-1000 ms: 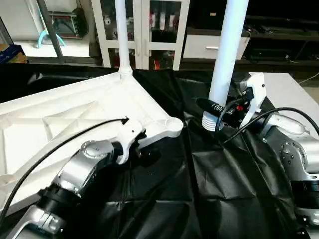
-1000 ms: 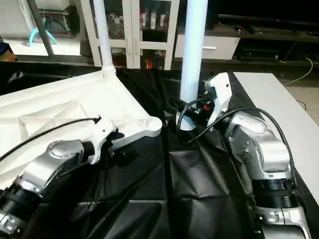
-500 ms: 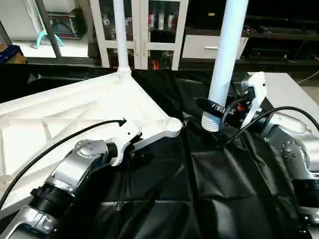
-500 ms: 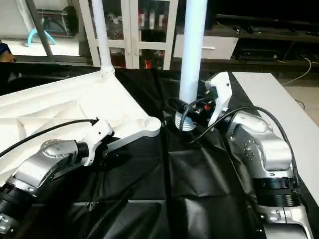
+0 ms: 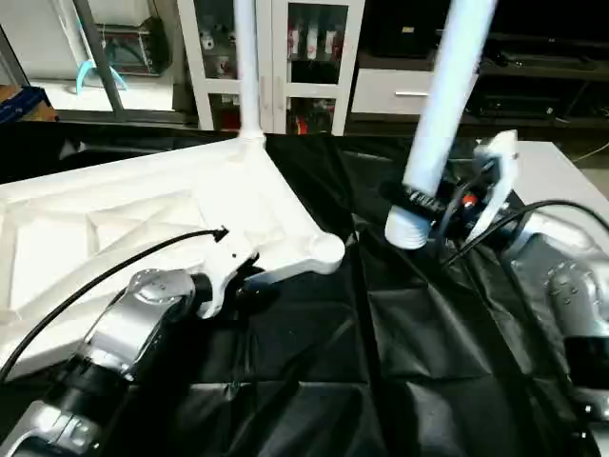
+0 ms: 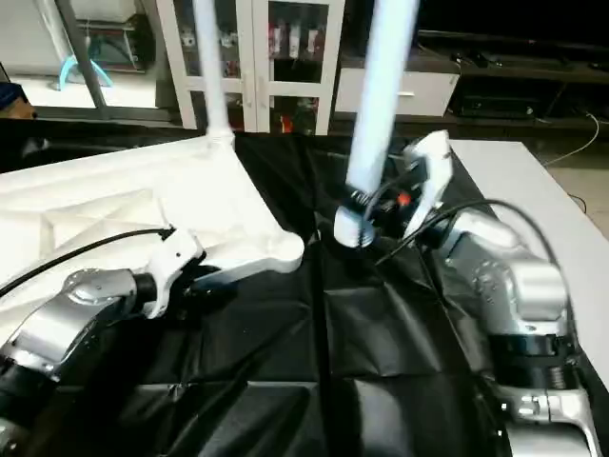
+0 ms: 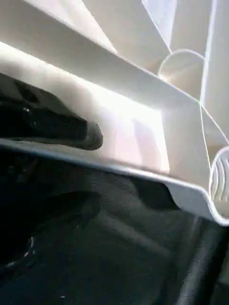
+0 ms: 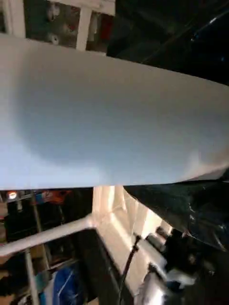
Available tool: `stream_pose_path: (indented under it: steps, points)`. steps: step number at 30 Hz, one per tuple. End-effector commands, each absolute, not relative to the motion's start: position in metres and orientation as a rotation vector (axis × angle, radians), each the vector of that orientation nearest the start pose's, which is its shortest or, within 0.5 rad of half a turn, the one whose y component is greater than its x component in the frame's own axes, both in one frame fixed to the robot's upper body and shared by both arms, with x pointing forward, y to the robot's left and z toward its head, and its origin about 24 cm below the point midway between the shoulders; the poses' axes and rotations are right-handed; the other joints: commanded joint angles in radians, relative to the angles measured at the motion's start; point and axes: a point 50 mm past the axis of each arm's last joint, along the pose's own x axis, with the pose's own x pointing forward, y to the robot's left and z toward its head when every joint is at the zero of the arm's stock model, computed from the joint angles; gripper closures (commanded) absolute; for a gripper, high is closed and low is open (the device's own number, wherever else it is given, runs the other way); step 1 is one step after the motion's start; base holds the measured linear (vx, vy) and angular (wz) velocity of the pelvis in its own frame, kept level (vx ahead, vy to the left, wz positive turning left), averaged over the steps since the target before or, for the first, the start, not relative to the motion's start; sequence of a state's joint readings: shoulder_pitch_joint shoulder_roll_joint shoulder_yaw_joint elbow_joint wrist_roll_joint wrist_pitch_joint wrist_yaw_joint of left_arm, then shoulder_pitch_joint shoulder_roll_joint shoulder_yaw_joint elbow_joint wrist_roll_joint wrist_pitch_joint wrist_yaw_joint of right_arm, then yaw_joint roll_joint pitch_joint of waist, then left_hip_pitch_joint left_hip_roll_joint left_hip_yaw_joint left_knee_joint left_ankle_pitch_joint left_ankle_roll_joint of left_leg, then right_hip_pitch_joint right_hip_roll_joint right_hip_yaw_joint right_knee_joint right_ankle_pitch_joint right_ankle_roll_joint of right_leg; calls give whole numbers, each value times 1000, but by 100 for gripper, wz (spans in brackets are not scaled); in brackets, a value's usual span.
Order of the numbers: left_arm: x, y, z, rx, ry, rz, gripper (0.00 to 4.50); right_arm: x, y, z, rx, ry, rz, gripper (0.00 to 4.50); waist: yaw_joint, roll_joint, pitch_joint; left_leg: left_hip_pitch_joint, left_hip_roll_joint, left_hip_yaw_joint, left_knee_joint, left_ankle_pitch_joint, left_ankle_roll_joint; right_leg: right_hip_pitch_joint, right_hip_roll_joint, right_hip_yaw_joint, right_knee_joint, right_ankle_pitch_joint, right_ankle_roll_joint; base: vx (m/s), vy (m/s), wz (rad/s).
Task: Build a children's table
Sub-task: Insert table leg to table base
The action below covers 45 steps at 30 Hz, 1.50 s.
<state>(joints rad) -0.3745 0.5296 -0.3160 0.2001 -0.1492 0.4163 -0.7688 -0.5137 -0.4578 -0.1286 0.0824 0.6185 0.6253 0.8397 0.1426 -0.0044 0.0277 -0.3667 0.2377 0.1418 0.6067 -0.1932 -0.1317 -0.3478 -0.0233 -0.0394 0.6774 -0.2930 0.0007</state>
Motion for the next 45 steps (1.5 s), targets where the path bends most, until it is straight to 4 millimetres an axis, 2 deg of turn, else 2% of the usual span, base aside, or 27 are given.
stream_pose_path:
  steps: [1,2,3,5,6,9,10,12,14,16,18,22,23,24,25,26,28,29,32,36,39,43,45]
  points:
    - [269,160,31,370,612,-975,309,311,-189,150,317,151,965,261,-11,10,-60,9,-12,10,-50,17,6,51,-72,39,-58,446,-187,0,0,0]
    - [266,160,31,380,618,-975,309,310,-190,146,318,175,972,261,-12,4,-56,7,-11,10,-52,16,8,50,-71,38,-60,440,-187,0,0,0]
    - [265,160,31,387,619,-975,322,310,-190,145,316,181,972,261,-12,7,-57,8,-12,11,-49,17,11,48,-70,38,-60,432,-189,0,0,0]
    - [262,161,32,393,618,-975,328,310,-189,143,315,185,971,261,-12,6,-53,11,-13,14,-51,-6,13,43,-72,39,-67,376,-192,0,0,0]
    - [259,160,33,388,615,-973,334,310,-188,142,334,188,974,261,-11,2,-49,10,-12,15,-53,-11,16,44,-73,40,-68,349,-193,0,0,0]
    - [251,156,36,367,627,-948,348,307,-177,140,395,215,1040,261,-13,4,-47,11,-10,14,-54,-6,25,38,-76,39,-69,322,-198,0,0,0]
    - [251,156,36,367,627,-948,354,307,-177,140,395,215,1040,261,-15,3,-48,9,-9,13,-54,-4,27,41,-75,39,-66,331,-203,0,0,0]
    - [249,153,40,321,630,-919,365,306,-171,138,402,239,1076,261,-17,1,-42,10,-10,14,-55,4,33,35,-74,38,-69,317,-208,0,0,0]
    - [250,147,43,285,621,-901,370,305,-165,137,412,249,1108,261,-17,1,-41,10,-10,15,-54,-4,33,36,-76,39,-71,297,-210,0,0,0]
    - [252,138,47,224,612,-875,374,305,-159,135,422,257,1132,261,-19,-5,-37,8,-11,17,-55,3,35,36,-76,41,-71,300,-208,0,0,0]
    - [252,134,48,204,613,-855,376,305,-156,133,422,263,1132,261,-22,-5,-36,8,-11,16,-56,1,42,36,-78,42,-74,282,-209,0,0,0]
    - [250,129,47,253,618,-839,380,313,-151,127,342,241,1080,261,-33,-14,-27,5,-14,16,-57,1,48,34,-78,40,-80,253,-200,0,0,0]
    - [249,130,47,264,617,-845,381,314,-150,127,334,234,1073,261,-35,-12,-27,5,-14,15,-58,-2,48,35,-78,41,-79,247,-200,0,0,0]
    - [248,129,47,265,611,-861,381,315,-150,128,346,226,1071,261,-37,-12,-27,7,-13,15,-58,-2,48,33,-79,41,-80,244,-203,0,0,0]
    - [248,130,48,265,604,-868,381,316,-150,129,370,219,1073,261,-39,-17,-24,6,-14,16,-58,2,51,34,-77,41,-80,249,-204,0,0,0]
    - [247,130,49,265,593,-884,381,316,-150,130,436,221,1081,261,-39,-13,-25,7,-13,14,-58,12,54,33,-76,41,-77,266,-207,0,0,0]
    - [246,133,50,273,594,-885,382,317,-151,129,502,232,1098,261,-42,-20,-20,7,-15,16,-58,15,69,34,-75,42,-75,287,-212,0,0,0]
    - [246,133,50,274,594,-885,383,317,-151,128,512,234,1101,261,-42,-18,-20,7,-15,16,-59,15,71,34,-76,42,-76,285,-213,0,0,0]
    - [245,137,50,279,596,-883,383,315,-152,125,607,261,1155,261,-41,-26,-12,4,-16,18,-59,29,82,35,-74,42,-75,301,-211,0,0,0]
    - [244,138,49,289,596,-878,385,315,-150,112,582,311,1167,261,-42,-30,-7,6,-12,18,-60,26,81,33,-76,39,-77,284,-216,0,0,0]
    - [244,136,50,285,569,-885,385,320,-149,93,463,327,1094,261,-43,-30,-3,8,-11,20,-63,10,65,30,-80,39,-81,236,-227,0,0,0]
    - [246,135,51,283,552,-887,385,328,-146,88,430,282,1039,261,-44,-29,1,10,-7,19,-65,-12,57,27,-83,40,-82,204,-233,0,0,0]
    - [246,135,52,281,543,-895,385,332,-146,87,444,264,1019,261,-44,-29,0,9,-8,19,-64,6,67,28,-82,40,-78,229,-240,0,0,0]
